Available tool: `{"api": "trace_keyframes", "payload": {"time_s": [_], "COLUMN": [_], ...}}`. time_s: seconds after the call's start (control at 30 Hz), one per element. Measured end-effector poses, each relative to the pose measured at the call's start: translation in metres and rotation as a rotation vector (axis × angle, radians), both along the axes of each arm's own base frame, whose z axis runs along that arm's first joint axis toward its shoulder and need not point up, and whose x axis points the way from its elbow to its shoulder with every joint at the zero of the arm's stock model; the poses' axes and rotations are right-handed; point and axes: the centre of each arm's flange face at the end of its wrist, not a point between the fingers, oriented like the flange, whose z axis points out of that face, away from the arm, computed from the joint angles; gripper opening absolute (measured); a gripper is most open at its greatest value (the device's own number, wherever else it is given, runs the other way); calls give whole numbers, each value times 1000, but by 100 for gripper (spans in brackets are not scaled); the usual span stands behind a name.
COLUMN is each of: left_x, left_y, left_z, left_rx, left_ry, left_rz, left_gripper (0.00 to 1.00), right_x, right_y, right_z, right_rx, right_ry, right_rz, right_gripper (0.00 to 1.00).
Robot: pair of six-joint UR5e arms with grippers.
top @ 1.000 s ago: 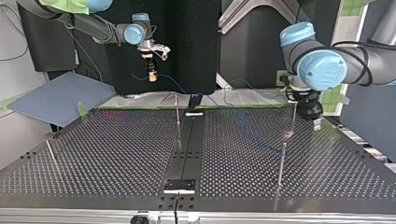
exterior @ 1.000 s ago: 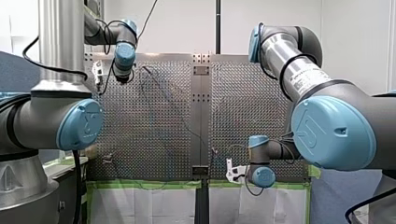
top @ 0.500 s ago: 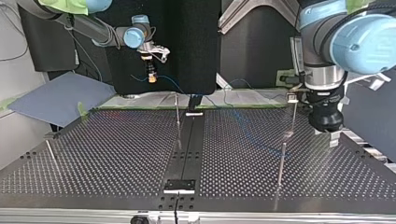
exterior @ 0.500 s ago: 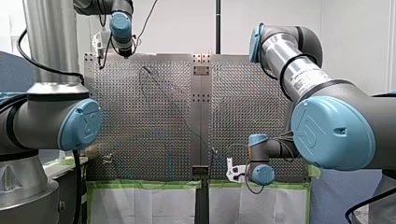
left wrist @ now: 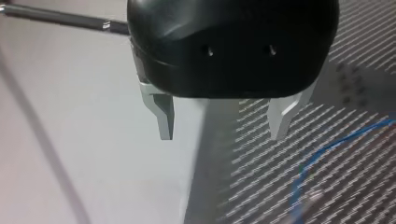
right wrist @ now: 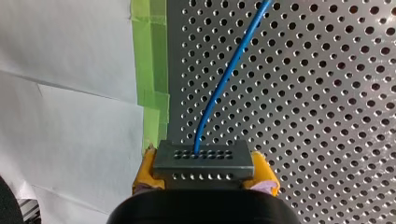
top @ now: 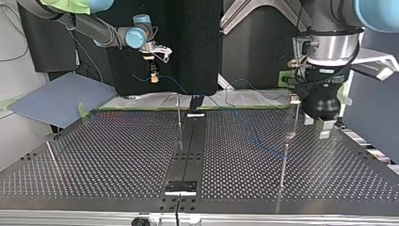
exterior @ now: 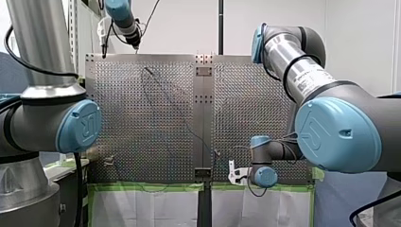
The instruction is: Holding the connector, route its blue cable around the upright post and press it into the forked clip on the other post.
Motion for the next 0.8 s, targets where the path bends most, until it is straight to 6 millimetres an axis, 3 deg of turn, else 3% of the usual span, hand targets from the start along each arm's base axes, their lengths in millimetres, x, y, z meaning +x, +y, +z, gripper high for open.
{"api": "trace_keyframes", "payload": {"time_s": [0.1, 0.47, 0.8], "left_x": [2, -5, 15], "left_y": [-7, -20, -28], "left_z": [-12, -28, -48], "left_rx": [13, 10, 1], "left_ry": [52, 167, 205], "left_rz": [-39, -144, -186], "left_gripper": [100, 100, 100], "right_x": [0, 1, 2], "right_y": [0, 1, 1], "right_z": [0, 0, 0], "right_rx": [0, -1, 0], "right_ry": [1, 1, 2], "right_rz": [1, 3, 4], "right_gripper": [0, 0, 0]}}
